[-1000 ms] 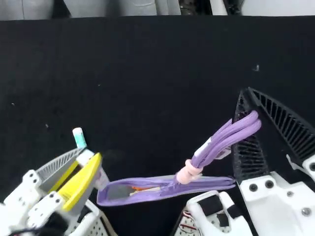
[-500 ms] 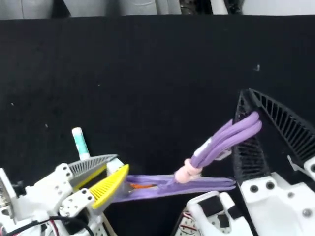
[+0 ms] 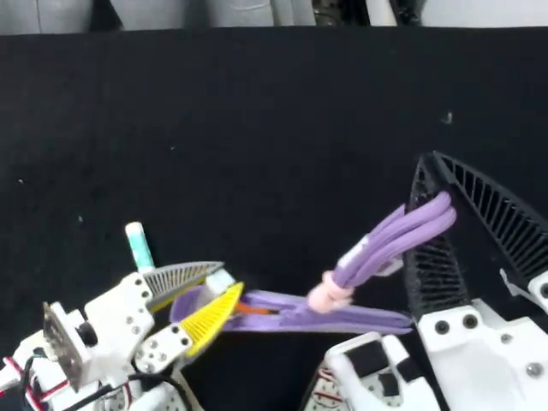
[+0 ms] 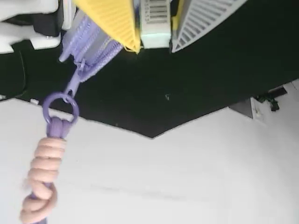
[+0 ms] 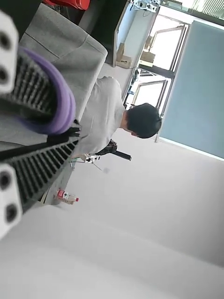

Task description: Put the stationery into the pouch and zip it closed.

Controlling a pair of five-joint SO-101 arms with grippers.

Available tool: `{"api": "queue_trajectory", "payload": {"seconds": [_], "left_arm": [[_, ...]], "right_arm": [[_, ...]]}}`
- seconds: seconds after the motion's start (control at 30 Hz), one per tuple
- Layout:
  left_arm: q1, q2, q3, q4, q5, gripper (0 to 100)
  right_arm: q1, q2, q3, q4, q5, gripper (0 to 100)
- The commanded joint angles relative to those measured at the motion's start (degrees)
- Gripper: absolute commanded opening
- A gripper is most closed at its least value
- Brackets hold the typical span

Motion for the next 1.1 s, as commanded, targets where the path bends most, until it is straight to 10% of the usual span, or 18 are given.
{"api": "queue_trajectory", "payload": {"seconds": [0.0,0.4,0.77,1.07], "left_arm": [[0.5,0.3,2.2,-3.3,4.0,25],[-0.8,0.3,-2.4,-13.5,7.7,25],[-34.3,0.3,-11.0,-9.8,7.8,22],[-48.8,0.3,10.3,-20.8,7.9,22]], "right_arm": [[0.7,0.2,0.5,-0.8,2.1,1.1],[0.7,0.1,0.5,-0.9,2.8,1.1],[1.4,1.2,2.2,-3.6,2.5,1.1],[23.3,1.9,16.8,-20.6,2.4,1.1]]}}
